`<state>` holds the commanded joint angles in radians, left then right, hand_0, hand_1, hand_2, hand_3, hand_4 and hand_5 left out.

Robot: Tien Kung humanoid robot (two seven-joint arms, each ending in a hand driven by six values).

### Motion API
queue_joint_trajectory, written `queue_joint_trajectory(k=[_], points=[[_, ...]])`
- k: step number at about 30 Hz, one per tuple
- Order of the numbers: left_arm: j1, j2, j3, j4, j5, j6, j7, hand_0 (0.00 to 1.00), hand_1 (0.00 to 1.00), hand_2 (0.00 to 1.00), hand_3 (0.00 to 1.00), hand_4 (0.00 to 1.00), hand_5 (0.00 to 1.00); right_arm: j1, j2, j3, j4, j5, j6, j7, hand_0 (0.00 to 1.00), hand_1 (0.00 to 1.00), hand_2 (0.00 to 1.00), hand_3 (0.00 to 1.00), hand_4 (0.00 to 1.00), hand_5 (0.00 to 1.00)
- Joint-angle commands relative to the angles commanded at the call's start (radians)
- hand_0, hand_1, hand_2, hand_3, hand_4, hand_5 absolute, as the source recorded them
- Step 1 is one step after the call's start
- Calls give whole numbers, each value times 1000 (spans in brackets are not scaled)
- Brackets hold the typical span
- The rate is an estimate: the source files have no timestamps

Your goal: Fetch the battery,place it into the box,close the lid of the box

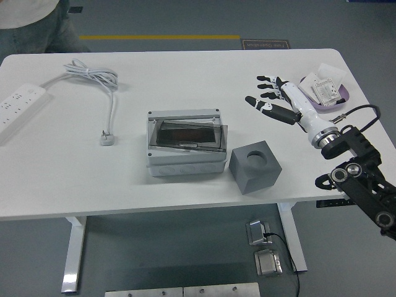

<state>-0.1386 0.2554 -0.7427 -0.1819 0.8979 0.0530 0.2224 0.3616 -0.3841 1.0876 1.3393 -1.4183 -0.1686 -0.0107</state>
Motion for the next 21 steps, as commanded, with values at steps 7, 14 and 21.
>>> queue_joint_trajectory(k=[7,14,21], points=[[2,-3,16,1,-27,2,-5,627,704,615,584,601,137,-76,8,143,7,35,-18,50,789,721,807,865,928,668],[1,3,16,2,-34,5,-8,627,704,615,584,602,138,-181,13,201,-6,180,-33,184,788,720,798,852,929,671],[1,14,16,2,-35,6,-9,627,704,615,584,601,137,-237,36,208,-52,333,-26,287,789,713,772,811,926,681]])
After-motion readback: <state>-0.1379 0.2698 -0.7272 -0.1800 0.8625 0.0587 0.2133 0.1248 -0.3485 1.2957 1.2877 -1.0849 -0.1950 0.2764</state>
